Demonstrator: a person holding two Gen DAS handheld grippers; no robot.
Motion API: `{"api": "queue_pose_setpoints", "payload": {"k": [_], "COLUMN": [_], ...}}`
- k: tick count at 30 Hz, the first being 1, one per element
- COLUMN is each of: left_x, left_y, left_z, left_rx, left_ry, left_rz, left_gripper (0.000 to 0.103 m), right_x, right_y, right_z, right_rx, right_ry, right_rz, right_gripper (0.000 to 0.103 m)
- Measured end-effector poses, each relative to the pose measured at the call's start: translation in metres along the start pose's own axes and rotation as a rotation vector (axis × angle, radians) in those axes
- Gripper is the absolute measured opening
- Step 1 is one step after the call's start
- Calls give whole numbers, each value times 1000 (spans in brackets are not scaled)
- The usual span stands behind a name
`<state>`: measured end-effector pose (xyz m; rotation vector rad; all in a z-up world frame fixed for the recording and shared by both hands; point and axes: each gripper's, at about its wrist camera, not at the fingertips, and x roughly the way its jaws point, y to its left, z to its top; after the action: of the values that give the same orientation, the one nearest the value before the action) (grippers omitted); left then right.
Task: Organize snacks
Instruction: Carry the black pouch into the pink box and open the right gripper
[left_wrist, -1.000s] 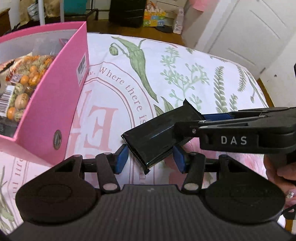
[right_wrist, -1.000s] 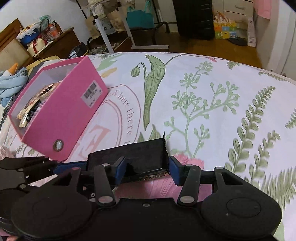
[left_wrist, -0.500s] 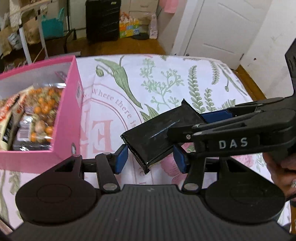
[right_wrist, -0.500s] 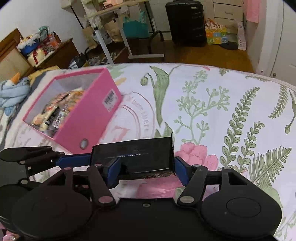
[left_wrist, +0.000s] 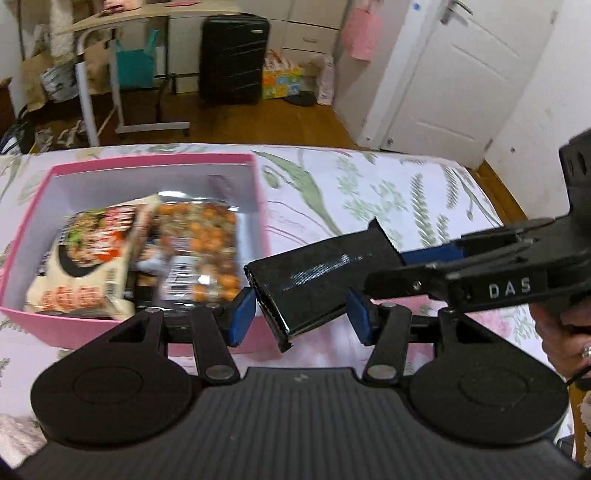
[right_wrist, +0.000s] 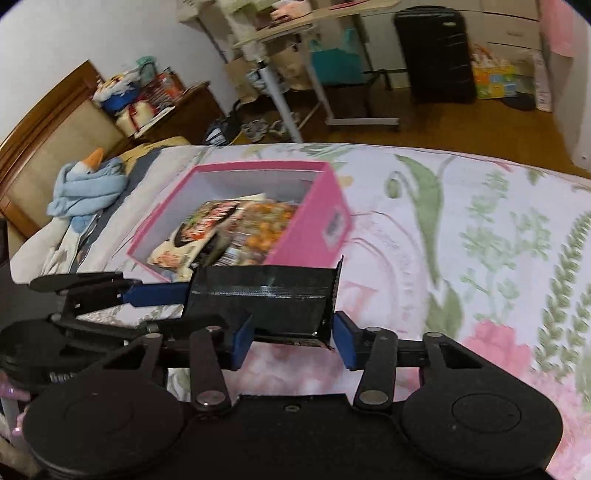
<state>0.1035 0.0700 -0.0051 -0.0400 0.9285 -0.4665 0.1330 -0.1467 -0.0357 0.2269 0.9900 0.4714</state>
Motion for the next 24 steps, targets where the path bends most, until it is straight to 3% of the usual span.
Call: {"api": "queue_pose_setpoints", "payload": {"k": [5, 13, 17, 24], "left_x": [-7, 2, 18, 50], "left_y": [39, 87, 101, 119], "left_z": [7, 25, 36, 48], "left_rx": [-37, -57, -55, -103], "left_ry": [-34, -45, -24, 23], "left_rz": [48, 113, 139, 97], "left_gripper": [52, 55, 54, 55], "right_x": [21, 53, 71, 88], "right_y": [33, 72, 78, 64], "right_z": [18, 41, 48, 55], "right_rx": [-43, -112, -118, -70], "right_ry": [7, -22, -29, -42], "right_rz": [19, -5, -36, -69], "right_gripper": [45, 46, 46, 47]}}
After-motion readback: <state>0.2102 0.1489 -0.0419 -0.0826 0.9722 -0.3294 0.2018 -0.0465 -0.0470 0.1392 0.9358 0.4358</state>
